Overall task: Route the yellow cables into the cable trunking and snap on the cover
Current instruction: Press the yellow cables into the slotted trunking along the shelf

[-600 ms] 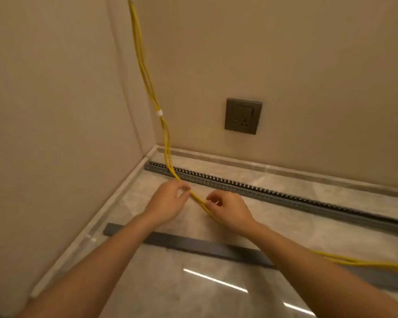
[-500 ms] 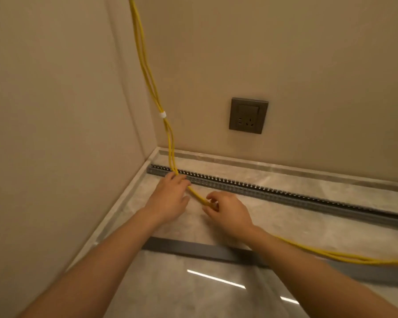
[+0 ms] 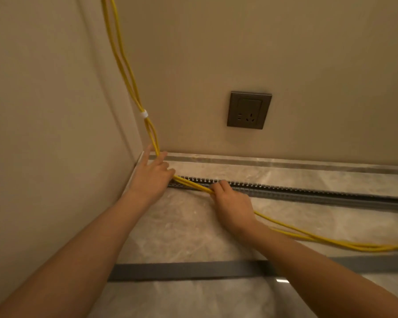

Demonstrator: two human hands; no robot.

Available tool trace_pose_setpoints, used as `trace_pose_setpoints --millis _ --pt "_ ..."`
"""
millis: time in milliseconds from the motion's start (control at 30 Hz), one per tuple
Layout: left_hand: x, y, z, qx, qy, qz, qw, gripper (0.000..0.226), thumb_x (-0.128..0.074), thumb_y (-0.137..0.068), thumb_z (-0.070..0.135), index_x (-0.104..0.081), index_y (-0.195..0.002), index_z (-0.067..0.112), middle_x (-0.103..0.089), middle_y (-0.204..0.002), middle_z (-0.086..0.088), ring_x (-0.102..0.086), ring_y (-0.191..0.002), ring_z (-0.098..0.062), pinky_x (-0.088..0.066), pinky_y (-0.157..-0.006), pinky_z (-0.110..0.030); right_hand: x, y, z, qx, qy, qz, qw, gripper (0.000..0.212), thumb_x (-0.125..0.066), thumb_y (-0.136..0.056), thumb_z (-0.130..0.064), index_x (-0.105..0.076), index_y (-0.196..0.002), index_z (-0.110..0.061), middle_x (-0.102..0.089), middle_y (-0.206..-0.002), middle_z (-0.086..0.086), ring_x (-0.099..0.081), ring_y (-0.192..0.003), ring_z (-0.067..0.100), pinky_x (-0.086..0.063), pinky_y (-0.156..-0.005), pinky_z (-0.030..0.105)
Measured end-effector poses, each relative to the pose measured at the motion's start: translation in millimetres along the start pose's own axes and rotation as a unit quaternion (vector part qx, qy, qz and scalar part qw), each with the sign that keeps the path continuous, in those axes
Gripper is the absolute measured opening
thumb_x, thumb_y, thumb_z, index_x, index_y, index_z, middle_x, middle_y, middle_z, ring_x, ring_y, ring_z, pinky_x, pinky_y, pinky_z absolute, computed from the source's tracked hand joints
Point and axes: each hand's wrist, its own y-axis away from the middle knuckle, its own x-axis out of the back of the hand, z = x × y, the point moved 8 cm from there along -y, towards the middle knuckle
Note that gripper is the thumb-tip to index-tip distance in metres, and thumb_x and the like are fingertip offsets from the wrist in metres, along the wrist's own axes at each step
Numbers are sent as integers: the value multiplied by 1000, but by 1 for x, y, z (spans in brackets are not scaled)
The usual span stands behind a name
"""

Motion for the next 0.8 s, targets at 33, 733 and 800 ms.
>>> trace_pose_setpoints --millis 33,733,800 --pt "1 0 -7 12 3 9 1000 31 -35 -96 22 -57 -118 23 -61 -120 -2 -26 -139 -19 16 -109 -54 6 -3 0 7 4 13 1000 17 -51 -91 -15 -50 -109 -14 -52 -107 8 -59 -73 34 -35 -50 37" --pt "-22 6 -42 91 -46 -8 995 41 -33 -95 19 -46 -134 15 -37 -147 -11 -9 -145 -26 9 -112 -56 -11 -57 -2 109 -62 -33 992 33 -47 -95 -36 -59 -119 -17 -62 -107 8 -54 -98 29 -45 -78 38" --pt "-24 3 -41 90 -42 -7 995 41 -33 -95 18 -46 -134 15 -37 -148 -11 -9 -144 -26 9 -112 -56 -18 -54 2 101 -39 -62 992 40 -48 -92 -45 -52 -123 -21 -60 -108 6 -53 -100 26 -45 -76 37"
